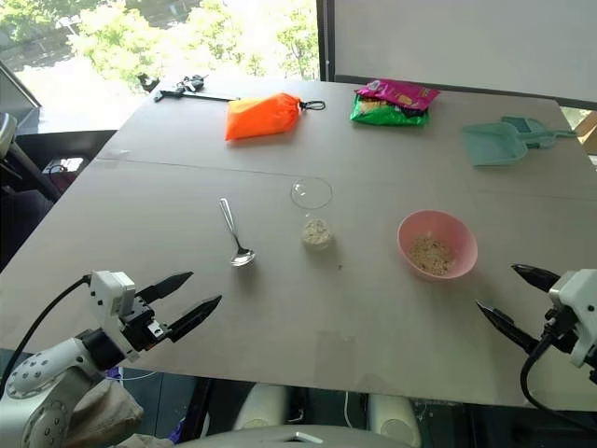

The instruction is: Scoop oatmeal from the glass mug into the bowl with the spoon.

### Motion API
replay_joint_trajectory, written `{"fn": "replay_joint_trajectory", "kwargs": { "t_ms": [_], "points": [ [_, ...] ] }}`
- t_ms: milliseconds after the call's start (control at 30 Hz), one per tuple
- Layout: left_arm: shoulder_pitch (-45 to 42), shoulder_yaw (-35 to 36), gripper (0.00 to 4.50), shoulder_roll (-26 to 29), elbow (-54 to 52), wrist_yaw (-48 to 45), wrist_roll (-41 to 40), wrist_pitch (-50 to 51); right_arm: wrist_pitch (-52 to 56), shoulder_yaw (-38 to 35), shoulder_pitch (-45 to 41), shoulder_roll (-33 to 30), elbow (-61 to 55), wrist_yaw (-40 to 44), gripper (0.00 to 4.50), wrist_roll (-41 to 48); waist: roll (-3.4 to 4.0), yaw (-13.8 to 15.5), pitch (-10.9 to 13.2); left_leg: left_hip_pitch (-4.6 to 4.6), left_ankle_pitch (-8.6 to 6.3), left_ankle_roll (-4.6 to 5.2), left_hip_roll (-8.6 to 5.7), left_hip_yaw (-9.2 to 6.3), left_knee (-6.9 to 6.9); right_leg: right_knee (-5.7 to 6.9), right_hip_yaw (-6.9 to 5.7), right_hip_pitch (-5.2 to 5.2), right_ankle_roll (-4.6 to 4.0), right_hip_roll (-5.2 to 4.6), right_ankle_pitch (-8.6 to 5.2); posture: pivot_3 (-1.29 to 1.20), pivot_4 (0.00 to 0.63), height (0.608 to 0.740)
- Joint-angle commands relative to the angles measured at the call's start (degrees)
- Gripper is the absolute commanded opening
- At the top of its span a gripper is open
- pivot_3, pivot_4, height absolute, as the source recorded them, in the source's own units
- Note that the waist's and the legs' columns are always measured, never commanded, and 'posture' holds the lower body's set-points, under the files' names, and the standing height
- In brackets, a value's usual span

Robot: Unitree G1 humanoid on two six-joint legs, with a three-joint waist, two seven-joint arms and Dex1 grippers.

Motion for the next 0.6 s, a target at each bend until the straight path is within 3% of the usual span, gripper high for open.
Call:
{"fn": "replay_joint_trajectory", "kwargs": {
  "t_ms": [33,200,267,400,600],
  "points": [
    [-1.5,0.3,4.45,0.0,-0.8,1.0,-0.4,-0.5,0.0,-1.0,0.0,-0.2,-2.5,-1.4,4.5,0.9,0.0,0.0,0.0,0.01,0.0,0.0,0.0,0.0,0.0,0.0,0.0,0.0,0.0,0.0,0.0,0.0,0.15,0.74],
    [-5.1,0.2,4.45,-0.8,-0.6,3.8,-2.1,1.7,-0.5,-1.4,0.0,0.3,-1.5,-2.4,4.5,1.2,0.01,0.2,0.0,0.04,0.0,0.0,0.0,-0.02,0.04,0.02,-0.01,0.02,0.0,0.03,0.0,0.0,0.15,0.74],
    [-6.4,0.4,4.45,-1.2,-1.0,5.8,-2.3,2.9,0.4,-2.3,-1.2,0.4,-1.9,-0.7,4.5,6.2,0.01,0.1,0.0,0.04,0.0,0.0,0.0,0.01,0.04,0.01,0.02,0.08,0.0,0.03,0.0,0.0,0.15,0.74],
    [-15.3,1.9,4.45,-3.3,-3.2,16.8,-7.0,9.5,5.1,-3.8,-4.2,-0.9,-8.1,0.2,4.5,20.5,0.01,0.2,0.0,0.05,0.0,0.01,0.01,-0.02,0.07,0.06,0.03,0.11,0.01,0.08,0.01,0.0,0.15,0.74],
    [-25.2,1.1,4.45,-1.9,-4.4,33.9,-11.2,27.1,4.1,0.4,-8.7,-5.0,-9.2,6.3,4.5,22.2,-0.02,0.5,0.0,0.18,0.01,0.01,-0.04,-0.1,0.15,0.22,0.03,0.23,0.02,0.16,0.01,0.0,0.15,0.74]
  ]
}}
